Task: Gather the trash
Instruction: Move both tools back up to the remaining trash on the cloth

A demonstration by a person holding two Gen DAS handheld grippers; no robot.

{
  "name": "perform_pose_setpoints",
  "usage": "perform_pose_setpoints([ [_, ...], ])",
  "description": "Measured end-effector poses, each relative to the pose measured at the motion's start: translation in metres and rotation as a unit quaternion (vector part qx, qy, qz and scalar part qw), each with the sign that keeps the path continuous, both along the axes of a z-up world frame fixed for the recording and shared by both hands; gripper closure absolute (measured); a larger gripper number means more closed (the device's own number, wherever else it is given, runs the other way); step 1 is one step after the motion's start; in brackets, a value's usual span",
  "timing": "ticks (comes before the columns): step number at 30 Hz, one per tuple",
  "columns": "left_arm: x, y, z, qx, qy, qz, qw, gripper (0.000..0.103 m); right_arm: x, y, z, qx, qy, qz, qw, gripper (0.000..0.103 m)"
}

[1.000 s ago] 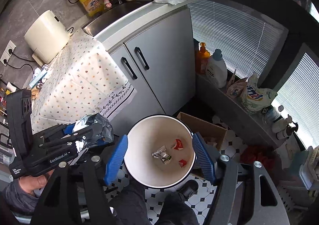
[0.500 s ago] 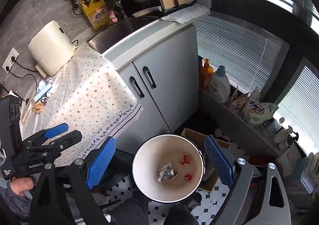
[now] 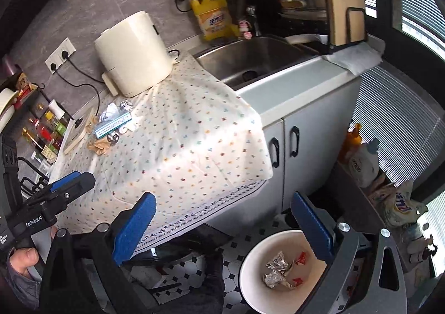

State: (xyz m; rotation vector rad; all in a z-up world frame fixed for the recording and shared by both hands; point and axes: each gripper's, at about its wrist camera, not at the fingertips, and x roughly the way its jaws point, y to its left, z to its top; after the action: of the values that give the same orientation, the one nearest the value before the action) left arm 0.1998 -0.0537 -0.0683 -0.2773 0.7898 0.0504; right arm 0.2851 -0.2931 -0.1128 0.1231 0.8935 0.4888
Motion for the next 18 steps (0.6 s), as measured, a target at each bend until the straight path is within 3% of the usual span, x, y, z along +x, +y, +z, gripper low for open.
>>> perform_pose_setpoints([
  [12,-0.044,0.091,0.020,0.020,-0.024,0.133,0.9906,0.006,0.023,0.103,0.014,0.028,-0.019,0.090,0.995,0.008],
  [18,-0.059,0.128,0.021,0.020,-0.027,0.167,0.9854,0.006,0.027,0.149,0.025,0.033,-0.033,0.116,0.992,0.008],
])
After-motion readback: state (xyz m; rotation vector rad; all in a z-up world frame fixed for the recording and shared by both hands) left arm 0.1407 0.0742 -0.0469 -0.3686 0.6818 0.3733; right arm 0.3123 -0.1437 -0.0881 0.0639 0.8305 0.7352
